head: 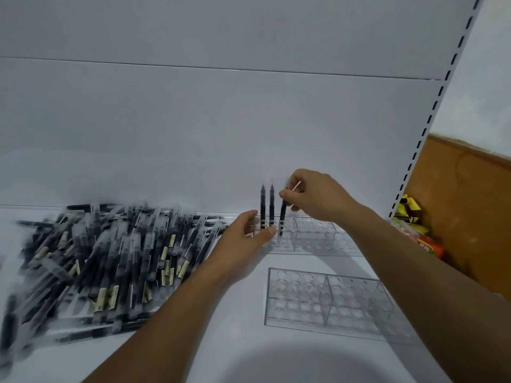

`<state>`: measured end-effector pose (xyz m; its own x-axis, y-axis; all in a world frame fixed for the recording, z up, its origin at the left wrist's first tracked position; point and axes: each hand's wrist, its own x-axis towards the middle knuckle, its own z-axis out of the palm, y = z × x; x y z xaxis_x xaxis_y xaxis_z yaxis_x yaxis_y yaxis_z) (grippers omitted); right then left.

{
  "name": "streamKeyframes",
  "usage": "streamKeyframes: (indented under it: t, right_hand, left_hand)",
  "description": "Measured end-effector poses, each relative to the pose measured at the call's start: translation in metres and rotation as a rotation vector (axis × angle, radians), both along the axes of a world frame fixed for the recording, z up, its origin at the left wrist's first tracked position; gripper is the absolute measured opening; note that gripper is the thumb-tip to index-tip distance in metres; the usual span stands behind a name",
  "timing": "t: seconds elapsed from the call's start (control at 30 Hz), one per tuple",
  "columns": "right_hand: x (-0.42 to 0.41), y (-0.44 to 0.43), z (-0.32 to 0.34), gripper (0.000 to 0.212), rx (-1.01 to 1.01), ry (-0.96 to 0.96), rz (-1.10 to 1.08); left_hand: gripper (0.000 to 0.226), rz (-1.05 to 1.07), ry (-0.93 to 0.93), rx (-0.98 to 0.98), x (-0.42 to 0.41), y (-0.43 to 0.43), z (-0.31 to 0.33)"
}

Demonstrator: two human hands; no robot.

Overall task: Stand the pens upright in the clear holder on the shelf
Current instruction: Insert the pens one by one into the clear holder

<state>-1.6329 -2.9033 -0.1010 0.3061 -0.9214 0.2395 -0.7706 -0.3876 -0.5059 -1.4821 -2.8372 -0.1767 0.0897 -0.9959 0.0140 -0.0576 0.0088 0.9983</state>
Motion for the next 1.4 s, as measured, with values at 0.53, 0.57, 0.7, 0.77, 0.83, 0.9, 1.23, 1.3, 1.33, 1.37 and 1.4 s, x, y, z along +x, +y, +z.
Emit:
streamKeyframes:
  t: [0.53, 0.57, 0.7, 0.77, 0.83, 0.9, 1.23, 1.3, 1.33, 1.37, 1.4]
  right_hand:
    - [0.117, 0.066, -0.013, 0.03, -0.008, 0.6, 0.301]
    - [0.125, 0.065, -0.019, 0.028, -0.003, 0.647, 0.306]
    - [0.137, 0.064, -0.034, 0.018, 0.015, 0.701, 0.293]
    - [0.139, 0.063, -0.037, 0.022, 0.04, 0.696, 0.276]
    - [0.141, 0.063, -0.036, 0.025, 0.079, 0.693, 0.272]
    - [0.143, 0.069, -0.033, 0.026, 0.112, 0.7, 0.289]
    - [0.13, 0.088, -0.012, 0.014, 0.082, 0.498, 0.237]
    - [0.13, 0.092, -0.006, 0.006, -0.043, 0.418, 0.201]
    - [0.133, 0.096, -0.005, 0.005, -0.088, 0.315, 0.196]
    - [0.138, 0.101, -0.007, 0.009, -0.097, 0.19, 0.207]
    - [0.144, 0.108, -0.011, 0.012, -0.063, 0.062, 0.235]
  left_hand:
    - [0.036, 0.457, -0.707, -0.118, 0.144, 0.087, 0.049]
    - [0.038, 0.516, -0.763, -0.088, 0.158, 0.098, 0.047]
    - [0.039, 0.705, -0.847, 0.047, 0.211, 0.142, 0.038]
    - [0.043, 0.755, -0.846, 0.147, 0.234, 0.161, 0.031]
    - [0.047, 0.767, -0.864, 0.247, 0.251, 0.174, 0.023]
    - [0.049, 0.747, -0.885, 0.319, 0.264, 0.179, 0.018]
    - [0.024, 0.643, -1.127, 0.482, 0.278, 0.165, 0.017]
    - [0.022, 0.623, -1.145, 0.525, 0.279, 0.166, 0.02]
    - [0.02, 0.607, -1.153, 0.559, 0.279, 0.167, 0.023]
    - [0.018, 0.58, -1.171, 0.587, 0.28, 0.168, 0.024]
    - [0.017, 0.56, -1.182, 0.61, 0.28, 0.169, 0.025]
